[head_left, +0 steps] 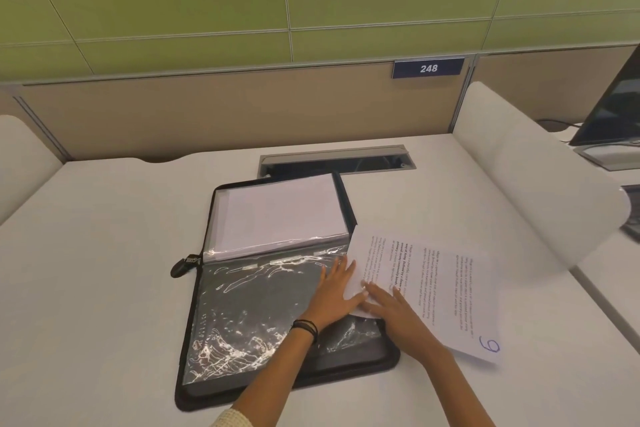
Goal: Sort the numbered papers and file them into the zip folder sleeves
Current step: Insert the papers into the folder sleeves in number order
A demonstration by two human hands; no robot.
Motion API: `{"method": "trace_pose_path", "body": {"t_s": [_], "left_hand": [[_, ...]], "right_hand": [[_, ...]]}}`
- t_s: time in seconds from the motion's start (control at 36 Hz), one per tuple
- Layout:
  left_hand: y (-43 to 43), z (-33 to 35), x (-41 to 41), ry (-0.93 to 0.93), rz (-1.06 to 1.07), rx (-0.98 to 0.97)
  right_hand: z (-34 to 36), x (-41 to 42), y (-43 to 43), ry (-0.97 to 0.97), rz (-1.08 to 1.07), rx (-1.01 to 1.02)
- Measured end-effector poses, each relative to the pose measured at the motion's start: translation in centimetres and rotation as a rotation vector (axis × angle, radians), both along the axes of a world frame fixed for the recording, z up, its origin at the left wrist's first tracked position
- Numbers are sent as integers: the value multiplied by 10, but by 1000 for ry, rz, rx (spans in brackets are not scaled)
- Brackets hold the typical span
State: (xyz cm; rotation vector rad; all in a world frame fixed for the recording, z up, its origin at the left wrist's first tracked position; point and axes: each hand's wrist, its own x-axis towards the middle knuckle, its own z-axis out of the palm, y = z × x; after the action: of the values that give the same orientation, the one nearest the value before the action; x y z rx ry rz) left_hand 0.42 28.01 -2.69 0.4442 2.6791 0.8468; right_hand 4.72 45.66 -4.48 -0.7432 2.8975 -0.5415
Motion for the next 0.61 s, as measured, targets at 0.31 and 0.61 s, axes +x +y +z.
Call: {"method": "trace_pose_path", "body": {"t_s": [0.31,0.61], "left_hand": [[-4,-1,-6,103,33,-9],[-21,2,-22,185,59,-68]], "right_hand": [[40,-18,15,-503,51,-242],[61,-66,19,-267,-288,-371]]}}
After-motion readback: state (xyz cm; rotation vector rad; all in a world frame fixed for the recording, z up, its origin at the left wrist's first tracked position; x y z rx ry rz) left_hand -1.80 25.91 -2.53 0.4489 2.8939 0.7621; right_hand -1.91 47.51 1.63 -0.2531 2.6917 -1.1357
